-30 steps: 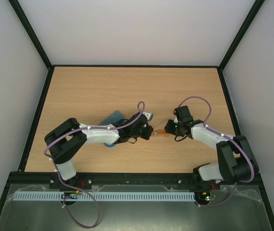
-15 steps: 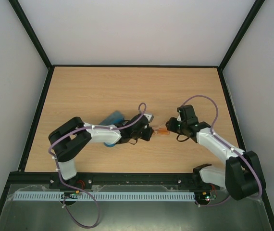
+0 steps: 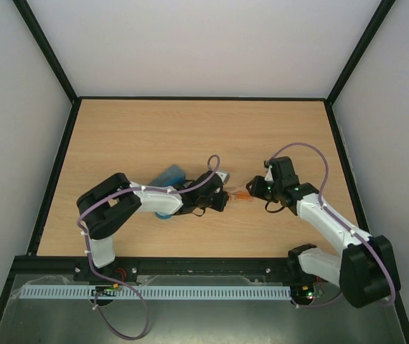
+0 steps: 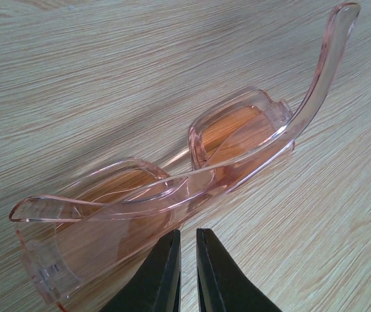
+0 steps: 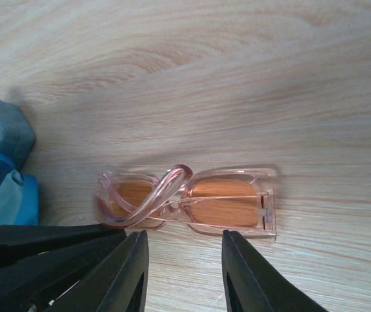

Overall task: Organize the sunglasses
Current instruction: Fold the sunglasses at the center of the board.

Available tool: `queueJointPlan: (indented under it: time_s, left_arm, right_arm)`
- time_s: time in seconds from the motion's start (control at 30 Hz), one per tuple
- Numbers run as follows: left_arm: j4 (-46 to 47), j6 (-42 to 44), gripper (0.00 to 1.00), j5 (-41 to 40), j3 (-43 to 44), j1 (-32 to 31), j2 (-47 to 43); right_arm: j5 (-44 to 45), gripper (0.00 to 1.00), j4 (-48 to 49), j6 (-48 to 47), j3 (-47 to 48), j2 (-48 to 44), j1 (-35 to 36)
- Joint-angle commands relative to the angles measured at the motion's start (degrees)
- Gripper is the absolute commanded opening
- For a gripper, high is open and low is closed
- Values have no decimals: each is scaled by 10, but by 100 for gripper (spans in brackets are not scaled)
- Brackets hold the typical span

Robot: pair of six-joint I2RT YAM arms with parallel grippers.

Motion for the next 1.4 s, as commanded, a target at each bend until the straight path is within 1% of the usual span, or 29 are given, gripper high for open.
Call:
queueJointPlan:
  time_s: [0.0,0.13,0.23,0.3,0.37,0.43,0.57,0.67,0.77,0.87,0.97,1.2,1.37]
  left_arm:
    - [14,0,11,5,2,3,1]
    - [11,2,11,2,-7,3,-15]
    - [6,3,11,2,-10,4,-23]
    - [7,2,11,6,-11,4,-26]
    - [7,1,11,12,-11,4,-31]
    - [7,1,11,15,-12,3,-36]
    - [0,0,11,16,-19,3,-59]
    - [-17,-2,13,2,-29,3,-92]
    - [-43,-4,15,-22,-33,4,-129]
    - [-82,-7,22,-44,-29,9,-156]
    - [-95,-14,26,-43,-39,17,-177]
    - [-100,-15,27,-44,-54,22,-198]
    - [-96,-15,26,-43,-56,22,-197]
  right_arm:
    - [-21,30,-9,-11,23,55,-3]
    - [-22,26,-14,-18,24,88,-3]
    - [-3,29,-35,-20,14,53,-3]
    - [-9,31,-56,-27,24,31,-3]
    - [-17,32,-53,-25,30,-9,-3]
    - [-19,32,-54,-22,49,-26,-3]
    - [-32,29,-52,-23,86,14,-2]
    - [-38,26,-31,-22,89,46,-3]
    - [-44,25,-17,-23,89,70,-2]
    - [-46,26,3,-25,78,90,-2]
    - [-45,25,17,-27,59,111,-2]
    - [-41,25,19,-29,24,113,-2]
    - [-36,24,7,-37,26,107,-2]
